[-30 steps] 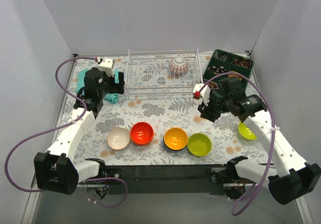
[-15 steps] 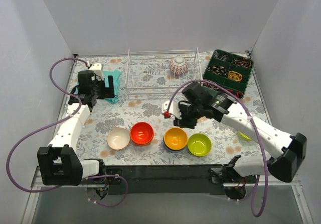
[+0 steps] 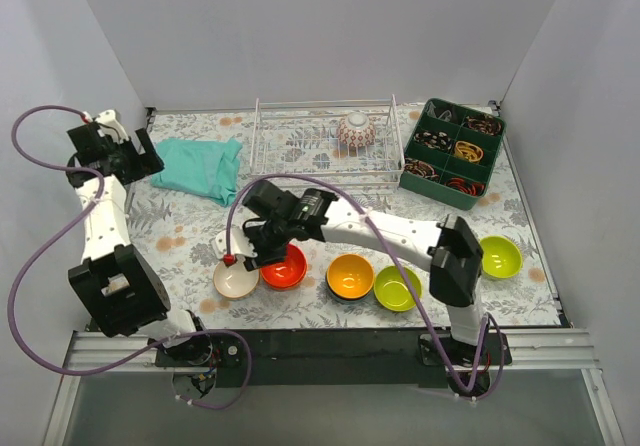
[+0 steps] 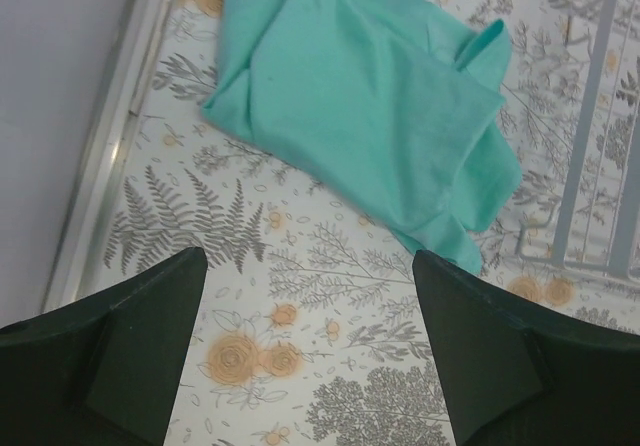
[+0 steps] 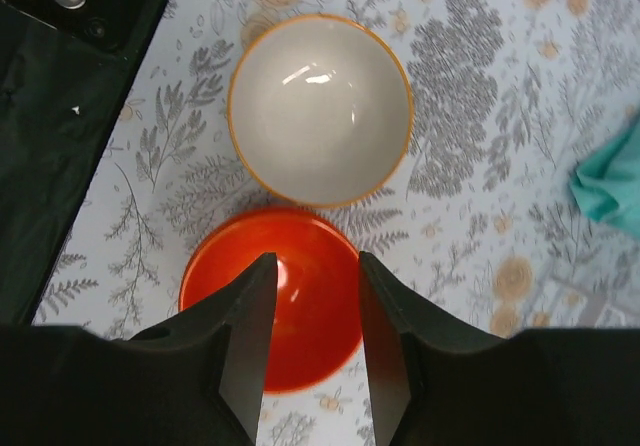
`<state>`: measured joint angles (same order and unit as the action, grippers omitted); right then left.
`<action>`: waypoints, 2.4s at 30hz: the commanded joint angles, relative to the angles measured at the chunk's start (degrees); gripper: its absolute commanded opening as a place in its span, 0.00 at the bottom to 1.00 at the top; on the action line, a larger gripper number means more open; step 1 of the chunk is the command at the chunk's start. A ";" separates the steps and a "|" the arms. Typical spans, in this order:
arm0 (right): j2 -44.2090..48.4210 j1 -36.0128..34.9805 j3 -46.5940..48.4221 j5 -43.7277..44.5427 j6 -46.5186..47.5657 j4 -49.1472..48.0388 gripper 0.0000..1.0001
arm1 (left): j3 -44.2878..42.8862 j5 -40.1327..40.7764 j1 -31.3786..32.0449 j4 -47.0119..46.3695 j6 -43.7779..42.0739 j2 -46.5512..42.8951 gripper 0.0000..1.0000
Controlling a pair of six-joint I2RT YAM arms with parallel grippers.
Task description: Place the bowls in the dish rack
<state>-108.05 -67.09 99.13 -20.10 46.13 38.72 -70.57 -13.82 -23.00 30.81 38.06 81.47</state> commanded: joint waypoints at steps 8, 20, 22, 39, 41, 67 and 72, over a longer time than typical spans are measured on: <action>-12.53 -7.61 12.75 -5.66 11.26 3.29 0.46 | -7.04 -9.38 -8.28 3.38 -1.50 2.64 0.87; -17.62 -9.73 11.52 -1.53 8.89 2.59 0.43 | -9.42 -12.80 -10.31 4.35 -0.18 2.64 0.87; -18.33 -9.73 11.52 -0.56 8.19 1.54 0.42 | -9.41 -12.89 -10.39 4.61 -0.27 2.38 0.87; -17.11 -9.73 16.17 6.65 4.50 -2.60 0.01 | -7.74 -13.77 -10.66 6.81 -1.68 -1.67 0.87; -15.54 -9.55 19.07 7.44 3.97 -2.51 0.01 | -8.97 -13.86 -10.66 7.07 -1.68 -1.75 0.87; -6.47 29.20 22.86 -21.37 -43.38 -17.35 0.01 | -19.08 -30.11 6.29 4.08 -8.97 4.21 0.83; -11.03 36.76 19.52 -28.58 -58.06 -31.90 0.01 | -15.06 -37.31 10.35 2.60 -9.68 6.50 0.81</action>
<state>-116.11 -34.61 119.92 -39.53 1.69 24.14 -87.94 -44.97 -13.65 33.23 30.83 87.18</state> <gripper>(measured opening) 0.054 0.825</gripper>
